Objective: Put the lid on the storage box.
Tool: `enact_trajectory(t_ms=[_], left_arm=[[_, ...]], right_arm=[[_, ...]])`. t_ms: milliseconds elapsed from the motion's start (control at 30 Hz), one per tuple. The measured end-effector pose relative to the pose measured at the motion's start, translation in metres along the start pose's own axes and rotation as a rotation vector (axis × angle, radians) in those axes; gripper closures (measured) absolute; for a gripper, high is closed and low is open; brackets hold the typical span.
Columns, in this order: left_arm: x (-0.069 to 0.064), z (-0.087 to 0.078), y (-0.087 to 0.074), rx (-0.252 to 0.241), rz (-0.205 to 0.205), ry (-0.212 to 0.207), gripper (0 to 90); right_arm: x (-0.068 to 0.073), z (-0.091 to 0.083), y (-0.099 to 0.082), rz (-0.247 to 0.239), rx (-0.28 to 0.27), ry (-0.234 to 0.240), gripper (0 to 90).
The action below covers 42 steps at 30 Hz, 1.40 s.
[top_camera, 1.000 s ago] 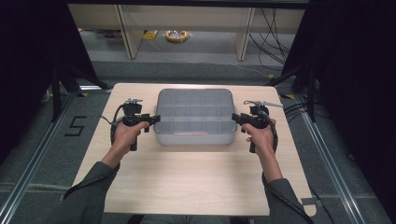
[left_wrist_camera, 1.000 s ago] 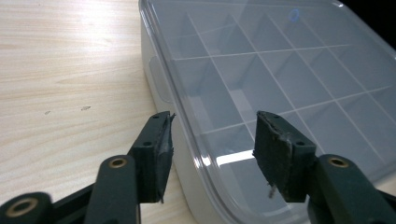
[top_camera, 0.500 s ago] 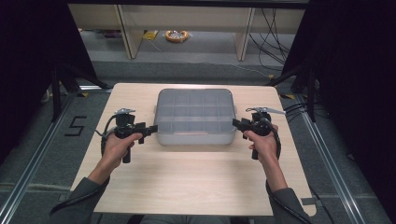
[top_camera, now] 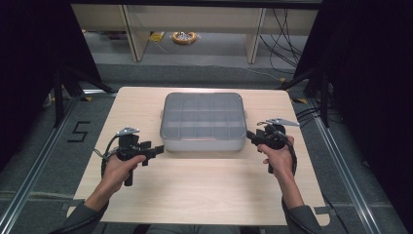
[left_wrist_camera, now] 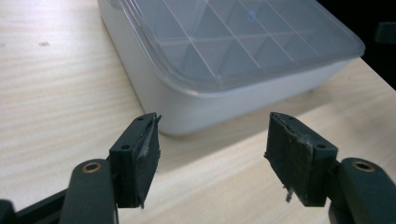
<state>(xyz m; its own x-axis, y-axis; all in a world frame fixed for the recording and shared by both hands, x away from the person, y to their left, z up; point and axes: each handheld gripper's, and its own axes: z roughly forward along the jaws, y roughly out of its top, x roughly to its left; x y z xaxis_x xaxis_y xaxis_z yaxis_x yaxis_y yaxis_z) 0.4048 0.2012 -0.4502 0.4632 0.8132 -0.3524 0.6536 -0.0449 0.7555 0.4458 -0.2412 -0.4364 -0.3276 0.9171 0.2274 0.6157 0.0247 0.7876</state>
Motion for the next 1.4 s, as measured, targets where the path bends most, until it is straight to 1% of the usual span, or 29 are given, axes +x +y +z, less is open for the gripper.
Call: enact_trajectory(t_ms=[33,233,267,300,367,433,467,500,533,600,633,667,700,767,800,833,867,900,967,1000,1033,1067,1100,1133,1200,1267,1300,1333,1400], left_arm=[[-0.001,-0.001,-0.003,0.004,0.005,-0.004,34.2],[-0.005,-0.008,-0.023,0.017,0.010,-0.026,33.8],[-0.006,-0.010,-0.030,0.020,0.009,-0.034,33.5],[-0.006,-0.010,-0.030,0.020,0.009,-0.034,33.5],[-0.007,-0.014,-0.036,0.031,0.012,-0.036,33.5],[-0.008,-0.016,-0.042,0.033,0.009,-0.039,33.3],[-0.008,-0.017,-0.045,0.038,0.011,-0.039,33.0],[-0.008,-0.018,-0.048,0.036,0.008,-0.041,33.0],[-0.009,-0.019,-0.051,0.038,0.008,-0.043,32.7],[-0.010,-0.021,-0.056,0.033,0.007,-0.043,32.6],[-0.010,-0.022,-0.058,0.041,0.011,-0.048,32.3],[-0.010,-0.022,-0.060,0.041,0.010,-0.048,32.0],[-0.010,-0.023,-0.061,0.042,0.011,-0.049,31.9],[-0.011,-0.025,-0.063,0.041,0.012,-0.046,31.7],[-0.011,-0.025,-0.064,0.039,0.012,-0.050,31.5],[-0.012,-0.026,-0.065,0.037,0.012,-0.051,31.3],[-0.012,-0.026,-0.066,0.038,0.010,-0.051,31.1],[-0.012,-0.027,-0.068,0.039,0.017,-0.053,30.8],[-0.013,-0.027,-0.069,0.043,0.014,-0.048,30.6],[-0.013,-0.027,-0.071,0.038,0.016,-0.042,30.4],[-0.014,-0.027,-0.072,0.046,0.017,-0.043,30.3],[-0.014,-0.028,-0.073,0.048,0.017,-0.046,30.2],[-0.014,-0.028,-0.073,0.047,0.024,-0.050,29.9],[-0.016,-0.028,-0.074,0.038,0.029,-0.046,29.2],[-0.017,-0.029,-0.075,0.042,0.039,-0.045,28.7],[-0.019,-0.029,-0.077,0.041,0.046,-0.047,27.4],[-0.019,-0.029,-0.078,0.046,0.052,-0.049,27.2],[-0.020,-0.029,-0.078,0.045,0.052,-0.050,27.0],[-0.021,-0.029,-0.080,0.044,0.051,-0.050,26.2]], right_arm=[[-0.002,0.002,-0.001,-0.014,-0.002,-0.007,55.3],[-0.002,0.003,-0.009,-0.011,0.001,0.003,54.9],[-0.002,0.001,-0.013,-0.011,0.007,0.005,54.5],[-0.002,0.001,-0.013,-0.011,0.007,0.005,54.5],[-0.002,0.000,-0.017,-0.014,0.013,-0.002,54.3],[-0.002,-0.001,-0.023,-0.014,0.000,0.004,54.1],[-0.003,-0.003,-0.029,-0.012,0.004,0.005,53.4],[-0.003,-0.003,-0.029,-0.012,0.004,0.005,53.4],[-0.003,-0.006,-0.033,-0.014,0.035,0.001,52.9],[-0.003,-0.007,-0.035,-0.014,0.023,0.011,52.4],[-0.002,-0.008,-0.036,-0.017,0.028,0.017,51.7],[-0.002,-0.010,-0.037,-0.012,0.030,0.034,51.3],[0.000,-0.011,-0.039,0.005,0.023,0.026,50.9],[-0.001,-0.015,-0.040,-0.015,0.022,0.033,50.1],[0.000,-0.017,-0.041,-0.009,0.035,0.036,49.0],[0.001,-0.017,-0.042,-0.012,0.019,0.032,48.3],[0.001,-0.018,-0.043,-0.008,0.018,0.044,48.0],[0.002,-0.020,-0.045,-0.009,0.015,0.042,47.0],[0.003,-0.021,-0.046,-0.006,0.021,0.046,46.7],[0.004,-0.022,-0.047,-0.008,0.024,0.052,45.6],[0.005,-0.024,-0.048,-0.009,0.029,0.063,44.7],[0.006,-0.024,-0.049,-0.015,0.026,0.056,44.1],[0.008,-0.026,-0.050,-0.005,0.027,0.067,43.1],[0.010,-0.027,-0.052,-0.012,0.022,0.071,41.0],[0.011,-0.028,-0.053,-0.005,0.028,0.074,39.9],[0.013,-0.029,-0.055,-0.016,0.028,0.089,38.5],[0.018,-0.032,-0.056,0.022,0.039,0.093,37.7],[0.016,-0.031,-0.057,-0.017,0.029,0.100,36.6],[0.018,-0.033,-0.061,-0.009,0.036,0.104,34.7]])
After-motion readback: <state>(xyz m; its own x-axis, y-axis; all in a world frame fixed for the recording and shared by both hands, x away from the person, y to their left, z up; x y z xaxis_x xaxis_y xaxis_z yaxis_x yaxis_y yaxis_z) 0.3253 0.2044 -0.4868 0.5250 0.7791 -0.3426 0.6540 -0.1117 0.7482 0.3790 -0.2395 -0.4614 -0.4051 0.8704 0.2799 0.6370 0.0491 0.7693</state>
